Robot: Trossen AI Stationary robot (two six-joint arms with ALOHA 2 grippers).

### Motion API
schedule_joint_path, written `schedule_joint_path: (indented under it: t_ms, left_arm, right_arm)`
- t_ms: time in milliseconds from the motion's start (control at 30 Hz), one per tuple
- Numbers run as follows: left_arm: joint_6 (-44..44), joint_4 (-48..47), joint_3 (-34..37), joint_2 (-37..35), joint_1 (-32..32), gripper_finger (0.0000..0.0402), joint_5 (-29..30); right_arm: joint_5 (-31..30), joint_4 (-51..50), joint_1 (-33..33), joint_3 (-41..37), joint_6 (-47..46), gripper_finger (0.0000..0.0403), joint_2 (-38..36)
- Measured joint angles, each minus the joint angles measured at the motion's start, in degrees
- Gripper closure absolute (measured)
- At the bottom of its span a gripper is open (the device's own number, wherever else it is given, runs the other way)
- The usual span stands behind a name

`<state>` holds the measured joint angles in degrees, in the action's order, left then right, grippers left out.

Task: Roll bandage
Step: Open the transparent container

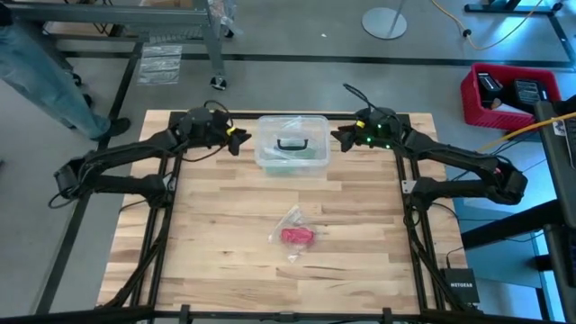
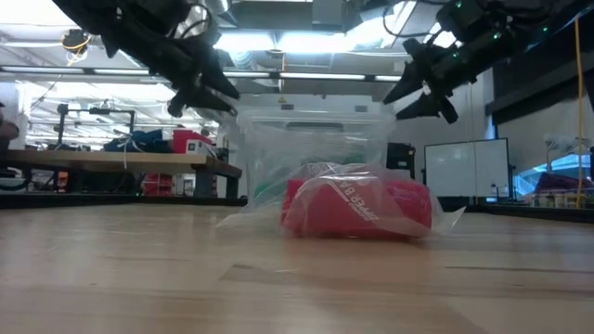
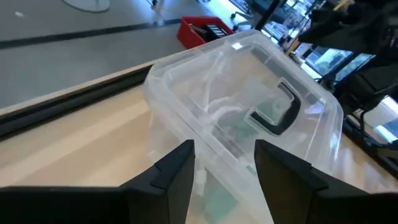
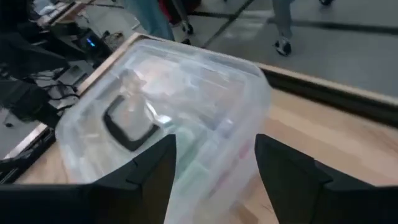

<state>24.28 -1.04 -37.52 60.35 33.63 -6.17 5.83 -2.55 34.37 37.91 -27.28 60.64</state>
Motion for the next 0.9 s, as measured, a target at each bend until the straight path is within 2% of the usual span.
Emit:
schedule_joint_path:
  t_ms: [200,467,900]
  left_arm:
    - [1.5,0.5,0.0,1.6,3.3,0.0243,-7.4]
    - [2.3,0.5,0.0,5.1,1.8,0.0243,-8.9]
    - [3.9,5.1,0.0,9.7,0.9,0.0243,-8.7]
  right_arm:
    - [10.2,1.6,2.5,0.0,-3.3,0.0180,1.7]
    - [12.0,2.3,2.4,0.0,-4.0,0.0180,6.1]
    - [12.9,2.0,2.4,0.0,-4.3,0.0180,6.8]
